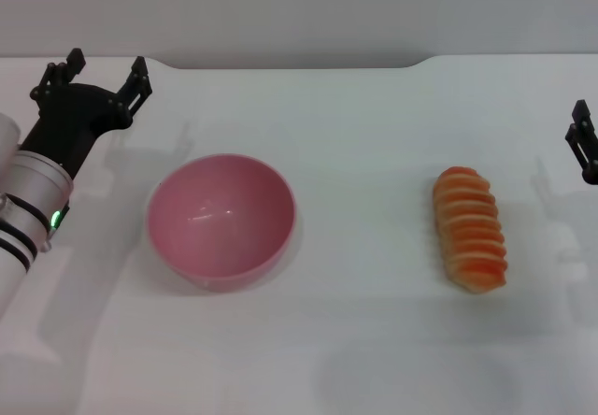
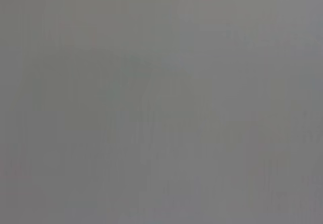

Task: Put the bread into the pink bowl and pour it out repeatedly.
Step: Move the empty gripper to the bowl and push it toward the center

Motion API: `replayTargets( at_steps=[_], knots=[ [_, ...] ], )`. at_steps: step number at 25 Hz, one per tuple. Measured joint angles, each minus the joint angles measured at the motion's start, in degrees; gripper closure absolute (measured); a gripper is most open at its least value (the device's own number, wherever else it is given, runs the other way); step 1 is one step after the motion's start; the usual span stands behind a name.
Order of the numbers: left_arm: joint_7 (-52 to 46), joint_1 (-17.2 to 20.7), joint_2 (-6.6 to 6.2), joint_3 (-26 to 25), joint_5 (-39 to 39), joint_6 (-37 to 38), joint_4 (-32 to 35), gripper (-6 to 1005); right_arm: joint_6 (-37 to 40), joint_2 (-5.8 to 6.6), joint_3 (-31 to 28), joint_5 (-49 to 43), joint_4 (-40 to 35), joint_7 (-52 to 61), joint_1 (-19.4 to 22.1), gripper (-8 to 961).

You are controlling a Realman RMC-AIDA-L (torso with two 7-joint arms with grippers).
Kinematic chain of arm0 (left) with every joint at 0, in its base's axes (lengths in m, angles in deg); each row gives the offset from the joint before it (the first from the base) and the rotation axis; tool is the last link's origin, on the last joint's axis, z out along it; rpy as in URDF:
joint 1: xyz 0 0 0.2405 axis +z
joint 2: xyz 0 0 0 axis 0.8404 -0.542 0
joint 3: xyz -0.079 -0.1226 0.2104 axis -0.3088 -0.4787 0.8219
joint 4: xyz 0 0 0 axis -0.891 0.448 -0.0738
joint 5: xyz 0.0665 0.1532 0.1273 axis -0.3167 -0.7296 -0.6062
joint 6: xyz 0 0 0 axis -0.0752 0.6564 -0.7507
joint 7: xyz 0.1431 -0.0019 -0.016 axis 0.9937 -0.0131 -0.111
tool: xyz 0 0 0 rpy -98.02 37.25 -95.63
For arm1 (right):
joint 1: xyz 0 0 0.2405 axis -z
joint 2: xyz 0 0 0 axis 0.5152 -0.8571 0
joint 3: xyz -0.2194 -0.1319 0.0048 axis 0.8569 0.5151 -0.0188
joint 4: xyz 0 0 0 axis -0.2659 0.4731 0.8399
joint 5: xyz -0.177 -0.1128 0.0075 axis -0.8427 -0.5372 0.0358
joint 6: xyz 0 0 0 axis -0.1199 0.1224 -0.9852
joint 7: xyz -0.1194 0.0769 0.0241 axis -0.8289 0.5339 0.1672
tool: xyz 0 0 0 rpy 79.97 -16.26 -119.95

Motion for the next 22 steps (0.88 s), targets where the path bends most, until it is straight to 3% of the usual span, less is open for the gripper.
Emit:
replayTargets(
  at_steps=[12,17,22],
  knots=[
    [-0.87,0.28,0.04,0.84,0.35,-0.38,0.96,183,0.14,0.09,-0.31,0.02,0.07,0.07,-0.18,187],
    [-0.50,3.86,-0.62,0.73,0.03,-10.12,10.43,184,-0.17,0.10,-0.35,0.06,0.06,0.11,-0.25,189],
    [6.83,7.76,-0.64,0.61,-0.06,-19.64,20.48,184,-0.29,0.10,-0.35,0.07,-0.06,0.19,-0.28,190]
  ],
)
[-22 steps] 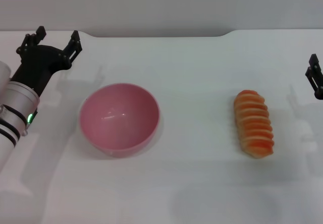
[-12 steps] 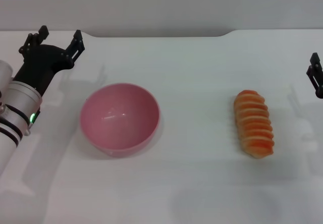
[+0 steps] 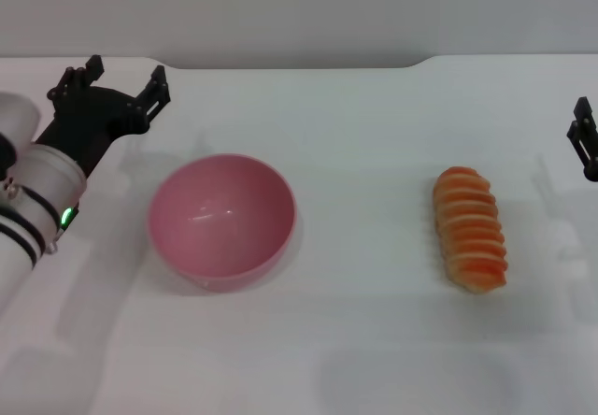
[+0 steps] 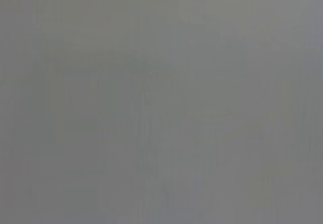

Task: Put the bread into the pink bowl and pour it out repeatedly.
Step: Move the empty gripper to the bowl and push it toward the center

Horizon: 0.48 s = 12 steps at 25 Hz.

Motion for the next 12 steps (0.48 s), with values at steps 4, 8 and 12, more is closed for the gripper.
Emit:
replayTargets(
  at_steps=[4,8,12],
  knots=[
    [2.94,1.96,-0.01,-1.96,-0.01,-14.46,10.55,184,-0.05,0.00,0.00,0.00,-0.10,0.02,0.04,191],
    [6.08,2.96,0.19,-3.14,-0.03,-23.34,16.77,183,-0.07,0.06,0.00,0.00,-0.15,0.03,-0.08,192],
    [6.98,4.24,0.22,-3.18,-0.04,-28.90,21.33,183,-0.11,0.08,0.00,0.00,-0.16,0.04,-0.16,193]
  ],
)
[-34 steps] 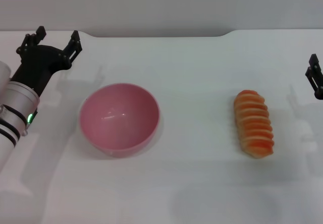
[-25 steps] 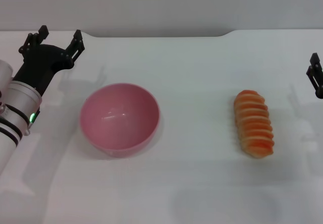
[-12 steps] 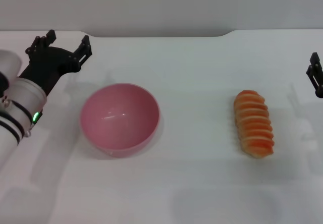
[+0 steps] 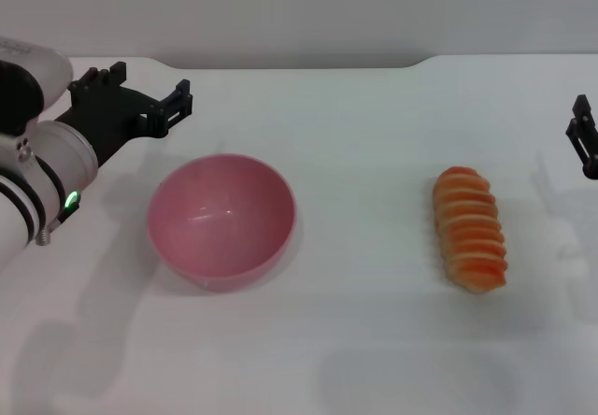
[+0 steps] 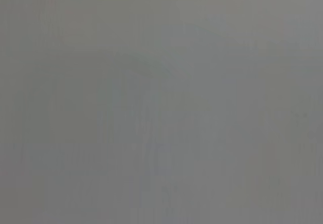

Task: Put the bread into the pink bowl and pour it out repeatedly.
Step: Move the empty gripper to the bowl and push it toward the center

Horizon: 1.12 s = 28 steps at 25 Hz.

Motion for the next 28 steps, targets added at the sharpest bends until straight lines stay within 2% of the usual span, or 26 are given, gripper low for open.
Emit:
replayTargets(
  at_steps=[1,4,7,10,16,28],
  knots=[
    [0.00,0.00,0.00,0.00,0.00,0.00,0.00,184,-0.03,0.01,0.00,0.00,0.06,0.00,-0.02,194],
    [0.02,0.85,0.05,-2.27,0.10,-10.43,7.56,185,-0.05,0.09,0.00,-0.03,0.10,0.01,-0.06,194],
    [-0.11,0.88,0.14,-4.04,-0.03,-24.96,15.37,187,-0.07,0.10,-0.23,-0.19,-0.01,-0.01,-0.07,195],
    [-0.04,0.96,0.17,-4.07,-1.01,-32.88,19.31,189,-0.13,0.10,-0.34,-0.36,0.02,0.03,-0.38,196],
    [-0.91,-0.52,0.25,-3.96,-1.99,-39.63,19.63,192,-0.16,0.09,-0.35,-0.41,0.21,0.05,-0.98,198],
    [-0.88,-0.67,0.21,-3.32,-2.08,-40.29,19.97,199,-0.16,0.09,-0.45,-0.45,0.37,-0.21,-1.57,201]
  ],
)
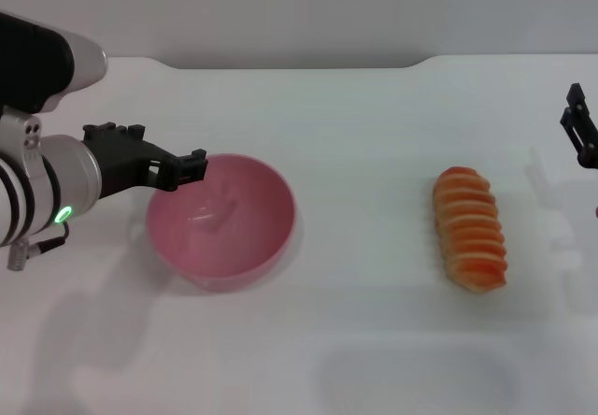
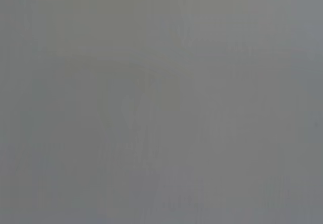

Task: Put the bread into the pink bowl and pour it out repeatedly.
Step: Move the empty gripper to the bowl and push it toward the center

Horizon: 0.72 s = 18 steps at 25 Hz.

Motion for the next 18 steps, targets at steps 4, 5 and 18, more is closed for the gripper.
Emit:
replayTargets(
  at_steps=[4,5,18],
  knots=[
    [-0.17,0.06,-0.01,-0.28,0.35,-0.36,-0.34,201,0.01,0.00,0.00,0.00,0.00,-0.11,-0.03,202],
    [-0.17,0.05,-0.01,-0.28,0.34,-0.43,-0.67,201,0.01,0.00,0.01,0.00,0.00,-0.14,-0.03,202],
    [-0.23,-1.42,0.12,0.23,3.25,0.08,-7.35,208,0.02,0.00,0.01,0.00,-0.01,-0.27,-0.02,206]
  ],
)
